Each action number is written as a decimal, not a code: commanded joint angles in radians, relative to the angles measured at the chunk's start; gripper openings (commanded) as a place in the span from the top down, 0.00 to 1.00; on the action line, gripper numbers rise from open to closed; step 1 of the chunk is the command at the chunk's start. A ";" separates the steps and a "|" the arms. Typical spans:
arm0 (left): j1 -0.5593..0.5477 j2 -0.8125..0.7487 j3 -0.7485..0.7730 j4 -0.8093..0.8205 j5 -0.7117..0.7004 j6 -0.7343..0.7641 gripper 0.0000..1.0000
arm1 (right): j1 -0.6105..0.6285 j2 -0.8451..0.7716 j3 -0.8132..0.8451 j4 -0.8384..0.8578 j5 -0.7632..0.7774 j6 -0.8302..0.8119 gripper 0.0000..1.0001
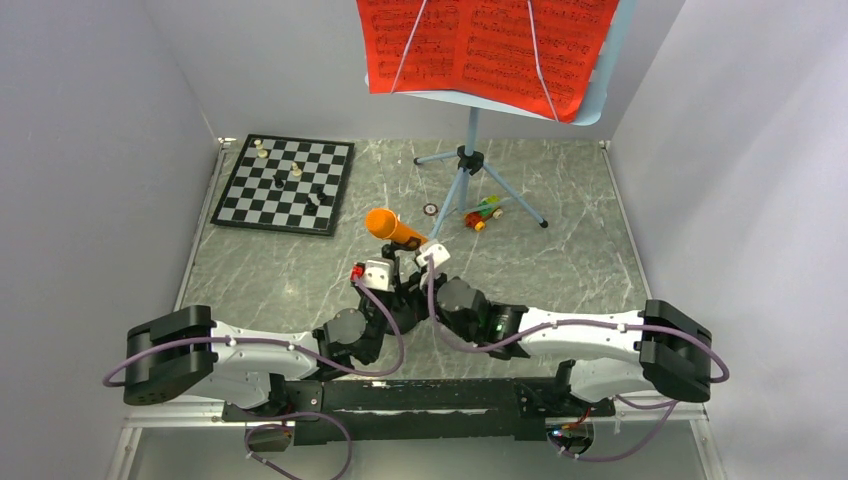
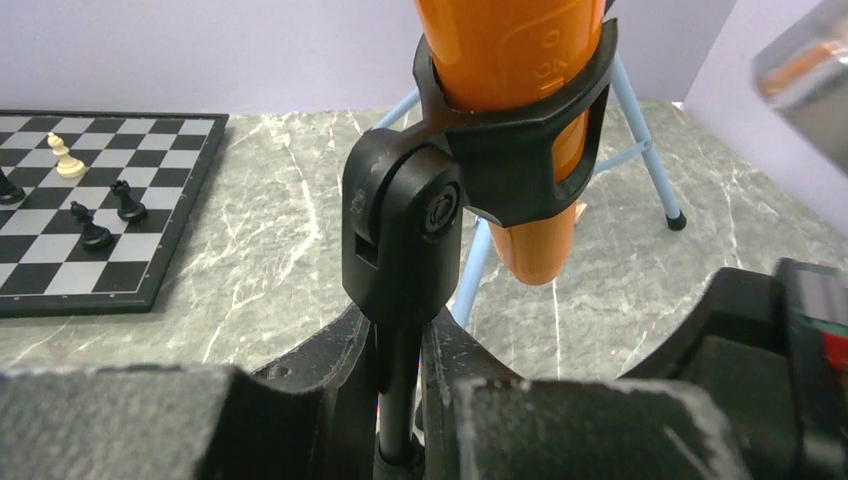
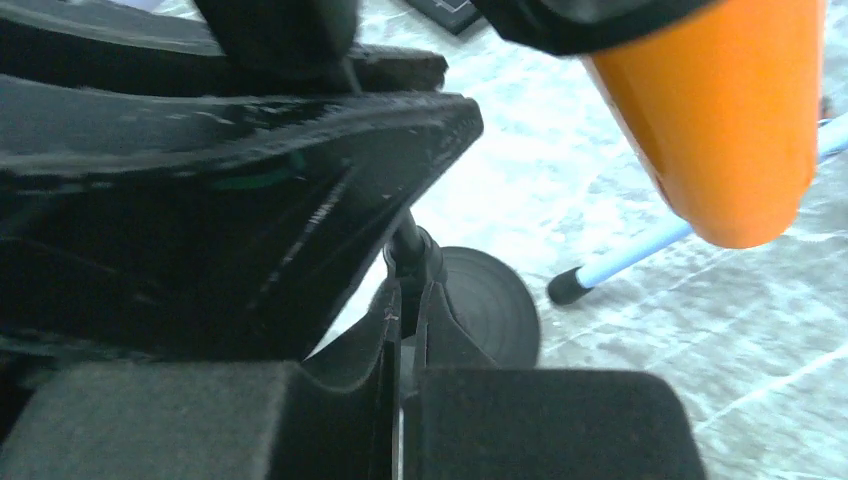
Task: Pack up the instrument practice props
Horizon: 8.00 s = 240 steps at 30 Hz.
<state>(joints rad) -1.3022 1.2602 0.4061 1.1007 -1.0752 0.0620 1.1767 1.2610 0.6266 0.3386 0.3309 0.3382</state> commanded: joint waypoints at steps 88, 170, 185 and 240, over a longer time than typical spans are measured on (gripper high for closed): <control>0.186 -0.153 -0.210 -0.282 0.615 -0.219 1.00 | -0.091 -0.357 -0.052 -0.041 0.038 -0.239 0.15; 0.075 -0.033 -0.279 -0.282 0.518 -0.254 1.00 | -0.043 -0.138 -0.070 0.562 0.325 -0.890 1.00; 0.069 -0.006 -0.282 -0.247 0.526 -0.252 1.00 | -0.042 -0.236 -0.056 0.484 0.402 -0.812 1.00; 0.179 -0.766 0.081 -0.667 1.232 -0.251 0.01 | -0.152 -0.259 0.588 -0.518 -0.466 0.052 1.00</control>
<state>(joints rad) -1.1549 0.4866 0.4519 0.4244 -0.0460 -0.1368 1.0309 0.9524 1.1599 -0.2020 0.0895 0.3004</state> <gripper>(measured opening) 0.994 0.430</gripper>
